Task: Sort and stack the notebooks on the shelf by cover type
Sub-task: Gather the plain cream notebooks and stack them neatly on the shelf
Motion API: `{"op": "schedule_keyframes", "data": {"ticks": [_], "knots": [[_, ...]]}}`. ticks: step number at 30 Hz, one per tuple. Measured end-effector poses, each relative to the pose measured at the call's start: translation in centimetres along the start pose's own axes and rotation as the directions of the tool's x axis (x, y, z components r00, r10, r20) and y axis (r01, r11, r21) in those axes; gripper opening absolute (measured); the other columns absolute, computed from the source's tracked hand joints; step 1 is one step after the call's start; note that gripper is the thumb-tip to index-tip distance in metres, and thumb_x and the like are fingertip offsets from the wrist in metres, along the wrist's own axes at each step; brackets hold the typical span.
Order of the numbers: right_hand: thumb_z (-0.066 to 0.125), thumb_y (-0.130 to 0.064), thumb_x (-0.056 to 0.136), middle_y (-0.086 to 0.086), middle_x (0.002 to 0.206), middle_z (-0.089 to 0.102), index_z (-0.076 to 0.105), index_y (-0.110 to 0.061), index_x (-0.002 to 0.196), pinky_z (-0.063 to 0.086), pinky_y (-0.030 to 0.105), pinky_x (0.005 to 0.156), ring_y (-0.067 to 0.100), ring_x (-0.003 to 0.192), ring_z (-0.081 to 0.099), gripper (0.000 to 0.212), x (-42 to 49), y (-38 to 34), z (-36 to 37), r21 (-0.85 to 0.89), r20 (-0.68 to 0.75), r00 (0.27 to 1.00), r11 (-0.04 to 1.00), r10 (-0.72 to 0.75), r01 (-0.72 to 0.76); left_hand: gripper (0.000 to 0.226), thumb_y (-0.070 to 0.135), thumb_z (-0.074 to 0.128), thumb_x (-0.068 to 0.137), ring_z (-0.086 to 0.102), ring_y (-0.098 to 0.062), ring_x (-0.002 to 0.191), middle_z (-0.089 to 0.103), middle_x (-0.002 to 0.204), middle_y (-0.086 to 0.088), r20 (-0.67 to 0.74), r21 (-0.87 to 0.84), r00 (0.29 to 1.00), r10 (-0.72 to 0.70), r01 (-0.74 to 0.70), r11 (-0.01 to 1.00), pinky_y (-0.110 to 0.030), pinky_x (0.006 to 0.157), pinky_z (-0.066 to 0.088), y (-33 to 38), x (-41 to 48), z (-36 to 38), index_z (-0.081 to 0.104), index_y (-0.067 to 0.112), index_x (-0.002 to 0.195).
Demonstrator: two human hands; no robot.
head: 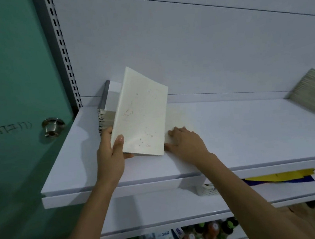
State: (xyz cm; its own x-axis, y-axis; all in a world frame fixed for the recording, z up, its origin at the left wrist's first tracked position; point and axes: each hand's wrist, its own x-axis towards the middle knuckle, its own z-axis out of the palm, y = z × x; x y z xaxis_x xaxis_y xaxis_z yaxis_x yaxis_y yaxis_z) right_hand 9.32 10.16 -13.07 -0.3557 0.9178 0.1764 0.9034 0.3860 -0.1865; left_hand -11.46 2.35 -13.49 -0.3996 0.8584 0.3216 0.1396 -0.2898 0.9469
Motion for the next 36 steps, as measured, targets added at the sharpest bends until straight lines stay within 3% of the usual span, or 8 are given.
{"op": "schedule_keyframes", "data": {"ticks": [4, 8, 13, 15, 19, 24, 29, 36], "knots": [[0.027, -0.053, 0.097, -0.003, 0.068, 0.051, 0.052, -0.020, 0.084, 0.029, 0.027, 0.051, 0.021, 0.062, 0.051, 0.044, -2.5, -0.5, -0.3, -0.106, -0.264, 0.963, 0.990, 0.058, -0.089, 0.023, 0.021, 0.045, 0.100, 0.059, -0.010, 0.101, 0.055, 0.108, 0.021, 0.007, -0.011, 1.000, 0.009, -0.009, 1.000, -0.032, 0.065, 0.060, -0.2, 0.0, -0.1, 0.045, 0.032, 0.120], [0.020, -0.048, 0.100, -0.001, 0.064, 0.055, 0.059, -0.019, 0.086, 0.032, 0.026, 0.049, 0.017, 0.057, 0.051, 0.051, -3.4, 0.4, -1.7, 0.388, -0.403, 0.814, 0.884, 0.417, -0.261, 0.024, 0.023, 0.045, 0.100, 0.059, -0.011, 0.102, 0.055, 0.109, 0.021, 0.003, -0.024, 1.000, 0.011, -0.011, 1.000, -0.033, 0.066, 0.059, -0.2, -0.1, 0.0, 0.044, 0.032, 0.121], [0.022, -0.051, 0.100, -0.008, 0.071, 0.057, 0.063, -0.023, 0.090, 0.039, 0.029, 0.063, 0.015, 0.070, 0.056, 0.051, -4.0, -1.2, -2.2, 0.690, -0.351, 0.706, 0.680, 0.615, -0.249, 0.020, 0.021, 0.047, 0.099, 0.060, -0.007, 0.097, 0.056, 0.105, 0.022, 0.064, -0.032, 0.998, 0.000, 0.003, 0.999, -0.025, 0.060, 0.058, -0.4, -0.1, 0.3, 0.045, 0.030, 0.116], [0.030, -0.045, 0.101, -0.009, 0.075, 0.064, 0.065, -0.029, 0.093, 0.042, 0.031, 0.064, 0.014, 0.072, 0.060, 0.039, -5.0, -3.1, -1.3, 0.653, -0.377, 0.775, 0.739, 0.507, -0.166, 0.020, 0.019, 0.047, 0.099, 0.061, -0.006, 0.097, 0.057, 0.106, 0.021, 0.075, -0.049, 0.997, -0.007, 0.011, 0.999, -0.025, 0.060, 0.058, -0.4, -0.1, 0.3, 0.046, 0.030, 0.116], [0.042, -0.035, 0.099, 0.003, 0.114, 0.068, 0.062, -0.030, 0.119, 0.052, 0.035, 0.080, 0.026, 0.109, 0.062, 0.028, -6.5, -7.4, 1.8, 0.214, -0.416, 0.909, 0.975, 0.042, 0.053, 0.023, 0.019, 0.047, 0.098, 0.063, -0.004, 0.093, 0.058, 0.103, 0.022, 0.116, -0.063, 0.993, -0.023, 0.031, 0.998, -0.028, 0.063, 0.058, -0.1, -0.2, 0.3, 0.048, 0.041, 0.106], [0.057, -0.028, 0.093, 0.004, 0.122, 0.062, 0.042, -0.026, 0.140, 0.048, 0.028, 0.083, 0.023, 0.108, 0.057, 0.049, -6.7, -6.9, 1.6, 0.309, -0.282, 0.959, 0.949, 0.030, 0.061, 0.022, 0.022, 0.051, 0.097, 0.066, -0.001, 0.089, 0.064, 0.100, 0.018, 0.151, -0.069, 0.988, -0.045, 0.056, 0.996, -0.029, 0.065, 0.058, 0.1, -0.3, 0.2, 0.054, 0.043, 0.102], [0.045, -0.024, 0.100, 0.005, 0.132, 0.058, 0.056, -0.024, 0.129, 0.047, 0.032, 0.093, 0.022, 0.121, 0.052, 0.031, -7.4, -5.9, 1.2, 0.264, -0.226, 0.959, 0.937, -0.170, 0.228, 0.027, 0.046, 0.072, 0.076, 0.067, -0.005, 0.089, 0.070, 0.099, 0.014, 0.168, -0.028, 0.983, -0.068, 0.073, 0.997, -0.026, 0.062, 0.057, 0.3, -0.3, 0.0, 0.062, 0.040, 0.100], [0.049, -0.013, 0.094, 0.006, 0.124, 0.064, 0.065, -0.011, 0.120, 0.048, 0.039, 0.096, 0.027, 0.118, 0.058, 0.031, -8.8, -4.9, 0.6, 0.285, -0.295, 0.922, 0.897, -0.253, 0.337, 0.021, 0.025, 0.064, 0.088, 0.061, 0.002, 0.086, 0.061, 0.094, 0.022, 0.088, 0.132, 0.995, 0.055, -0.066, 0.989, -0.009, 0.061, 0.049, 1.0, -0.8, 0.3, 0.056, 0.031, 0.106]]}}
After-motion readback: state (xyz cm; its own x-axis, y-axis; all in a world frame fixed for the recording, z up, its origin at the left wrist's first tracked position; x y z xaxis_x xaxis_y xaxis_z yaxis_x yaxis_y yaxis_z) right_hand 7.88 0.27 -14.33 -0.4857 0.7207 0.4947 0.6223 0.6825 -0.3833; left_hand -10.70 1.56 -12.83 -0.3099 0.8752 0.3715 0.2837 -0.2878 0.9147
